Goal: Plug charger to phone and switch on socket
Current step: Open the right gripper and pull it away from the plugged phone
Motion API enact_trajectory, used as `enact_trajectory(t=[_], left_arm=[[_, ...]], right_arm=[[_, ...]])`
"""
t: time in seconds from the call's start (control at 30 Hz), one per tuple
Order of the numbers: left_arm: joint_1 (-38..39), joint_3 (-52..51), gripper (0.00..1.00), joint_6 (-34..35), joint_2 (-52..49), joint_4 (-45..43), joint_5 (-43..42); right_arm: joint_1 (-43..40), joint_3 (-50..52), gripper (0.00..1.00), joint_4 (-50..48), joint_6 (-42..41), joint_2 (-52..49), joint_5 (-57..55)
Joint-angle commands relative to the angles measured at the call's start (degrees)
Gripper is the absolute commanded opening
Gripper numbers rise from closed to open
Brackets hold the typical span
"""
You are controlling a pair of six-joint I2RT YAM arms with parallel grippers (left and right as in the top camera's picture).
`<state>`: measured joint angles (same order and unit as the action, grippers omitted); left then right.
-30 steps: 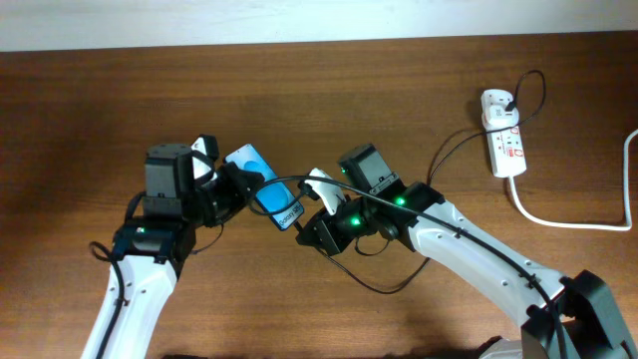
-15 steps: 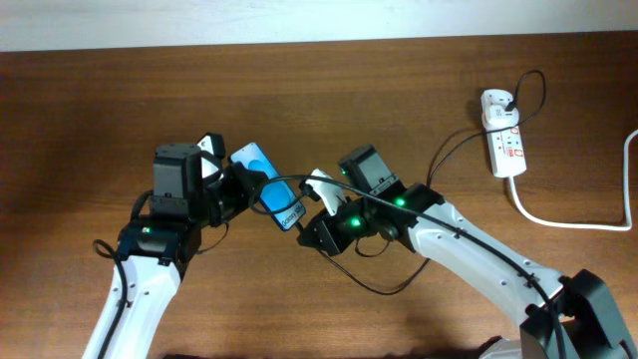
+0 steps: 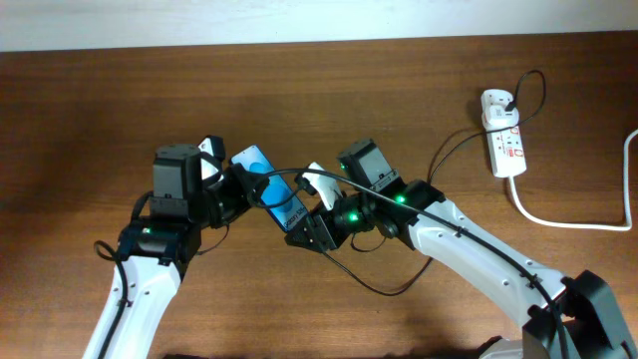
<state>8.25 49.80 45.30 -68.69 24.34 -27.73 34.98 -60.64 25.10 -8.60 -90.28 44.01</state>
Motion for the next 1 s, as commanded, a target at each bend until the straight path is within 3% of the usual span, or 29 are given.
enact_trajectory(t=[0.0, 0.2, 0.47, 0.63, 0.9, 0.97], left_arm=[[-0.22, -0.31, 0.00, 0.50, 0.68, -1.64, -2.86], [-5.18, -0.24, 0.00, -0.61, 0.68, -2.08, -2.91], [-6.43, -0.24, 0.00, -5.11, 0.68, 5.44, -3.21], [-6.38, -0.26, 0.00, -14.03, 0.68, 7.10, -17.55], [-0.57, 1.88, 0.00, -15.47, 0.68, 7.72, -16.87], [1.36, 4.70, 0.00, -15.47, 0.68, 9.92, -12.35]], right_arm=[[0.20, -1.40, 0.54, -0.28, 0.79, 0.46, -2.71], [0.20, -1.57, 0.56, 6.05, 1.73, 1.05, -9.73], [-0.79, -3.85, 0.87, 7.32, 4.09, 9.66, -13.75], [-3.30, -3.91, 0.98, 13.84, 4.13, 16.24, -19.26], [-3.67, -3.93, 0.98, 24.13, 6.45, 32.35, -25.27], [-3.67, -3.93, 0.98, 26.03, 6.45, 36.87, -25.27]])
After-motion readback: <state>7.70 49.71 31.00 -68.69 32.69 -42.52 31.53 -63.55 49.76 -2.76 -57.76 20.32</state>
